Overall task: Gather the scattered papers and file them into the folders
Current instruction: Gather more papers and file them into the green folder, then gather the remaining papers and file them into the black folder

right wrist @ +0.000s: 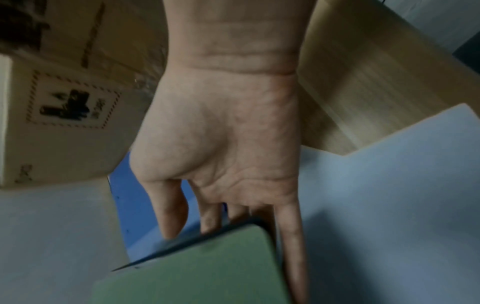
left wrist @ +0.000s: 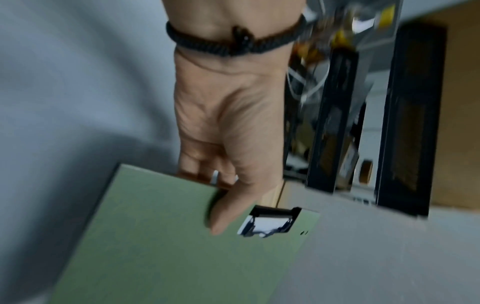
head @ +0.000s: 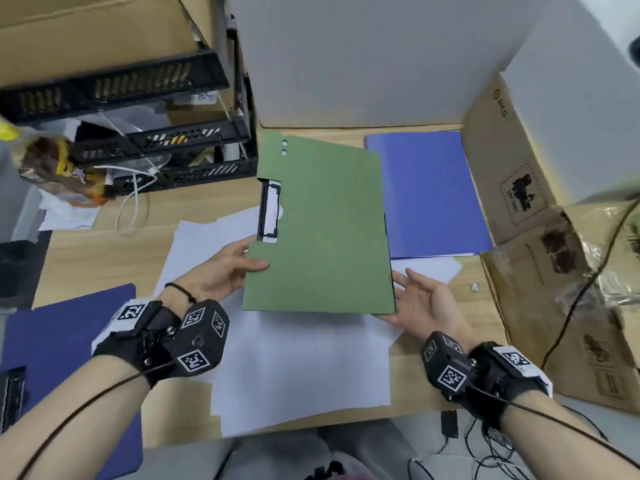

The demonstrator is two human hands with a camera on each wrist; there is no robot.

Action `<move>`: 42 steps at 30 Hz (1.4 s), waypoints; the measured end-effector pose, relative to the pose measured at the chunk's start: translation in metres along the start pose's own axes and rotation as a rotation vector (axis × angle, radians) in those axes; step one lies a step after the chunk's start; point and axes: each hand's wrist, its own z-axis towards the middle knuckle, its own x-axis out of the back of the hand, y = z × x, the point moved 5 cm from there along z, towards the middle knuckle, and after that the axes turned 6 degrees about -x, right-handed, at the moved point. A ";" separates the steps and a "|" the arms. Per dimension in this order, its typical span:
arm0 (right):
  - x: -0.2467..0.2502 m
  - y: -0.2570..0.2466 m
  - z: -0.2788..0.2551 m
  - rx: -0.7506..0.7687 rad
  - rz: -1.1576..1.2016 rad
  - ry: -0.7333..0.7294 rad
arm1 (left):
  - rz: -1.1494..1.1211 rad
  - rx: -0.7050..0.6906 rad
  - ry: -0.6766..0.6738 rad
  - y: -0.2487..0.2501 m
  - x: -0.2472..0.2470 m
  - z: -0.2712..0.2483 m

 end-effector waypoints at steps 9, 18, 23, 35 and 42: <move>0.036 -0.042 -0.023 0.301 0.330 0.056 | 0.070 -0.005 0.125 0.005 -0.114 0.120; 0.016 -0.049 -0.012 0.214 0.240 0.099 | 0.181 0.051 0.129 0.001 -0.165 0.148; 0.009 -0.065 0.000 0.271 0.362 0.163 | 0.261 0.048 0.112 0.016 -0.121 0.125; 0.015 -0.082 0.024 0.334 0.154 0.348 | 0.097 0.073 0.555 -0.044 0.040 0.031; 0.021 -0.019 0.017 0.255 -0.647 0.554 | 0.502 0.127 0.689 -0.073 0.104 -0.019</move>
